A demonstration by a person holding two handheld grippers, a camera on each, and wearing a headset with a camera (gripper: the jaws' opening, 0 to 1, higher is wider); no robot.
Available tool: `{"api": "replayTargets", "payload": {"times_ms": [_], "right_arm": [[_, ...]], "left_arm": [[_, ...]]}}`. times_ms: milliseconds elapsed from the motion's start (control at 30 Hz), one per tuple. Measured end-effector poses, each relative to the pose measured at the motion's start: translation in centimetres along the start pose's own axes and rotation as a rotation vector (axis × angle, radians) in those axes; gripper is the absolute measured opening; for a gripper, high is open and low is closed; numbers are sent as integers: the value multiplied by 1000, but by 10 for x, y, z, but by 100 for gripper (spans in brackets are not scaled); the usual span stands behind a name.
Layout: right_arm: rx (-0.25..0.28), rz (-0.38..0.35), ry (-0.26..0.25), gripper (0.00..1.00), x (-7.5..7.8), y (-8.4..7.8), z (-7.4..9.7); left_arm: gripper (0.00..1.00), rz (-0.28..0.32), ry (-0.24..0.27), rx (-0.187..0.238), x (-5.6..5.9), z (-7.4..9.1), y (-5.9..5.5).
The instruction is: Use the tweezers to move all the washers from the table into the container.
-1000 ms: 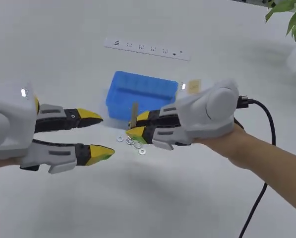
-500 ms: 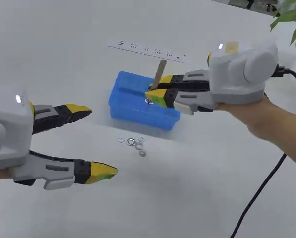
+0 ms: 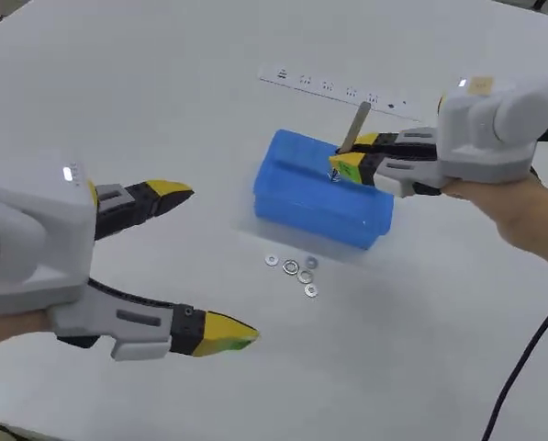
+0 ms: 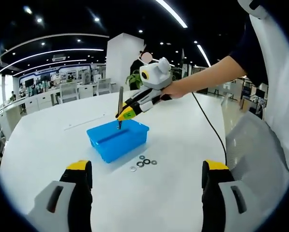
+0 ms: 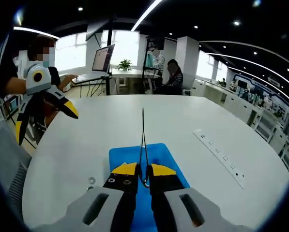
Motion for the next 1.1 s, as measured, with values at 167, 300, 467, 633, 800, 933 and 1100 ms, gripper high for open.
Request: {"api": "replayTargets", "payload": {"times_ms": [167, 300, 467, 633, 800, 933, 1100], "right_arm": [[-5, -29, 12, 9, 4, -13, -14], [-8, -35, 24, 9, 2, -19, -22], [-35, -15, 45, 10, -1, -23, -25], [-44, -16, 53, 10, -2, -24, -25], [-31, -23, 38, 10, -1, -22, -22], [-30, -23, 38, 9, -2, -21, -20], [-41, -12, 35, 8, -1, -20, -16]], "left_arm": [[99, 20, 7, 5, 1, 0, 2], [99, 31, 15, 1, 0, 3, 5], [99, 44, 20, 8, -1, 1, 7], [99, 35, 21, -1, -1, 2, 8], [97, 64, 37, 27, -1, 4, 11], [97, 65, 36, 30, 1, 1, 13], [96, 64, 8, 39, -1, -10, 17]]}}
Point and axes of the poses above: the centre of the closed fingertips' face, and the gripper's own axes: z roughly backward along the fingers, x roughly to its right, y roughly out of its top, the point moved 7 cm from there along z, roughly backward along the fingers, and after that the axes turned 7 degrees about y, right-handed, at the moved point
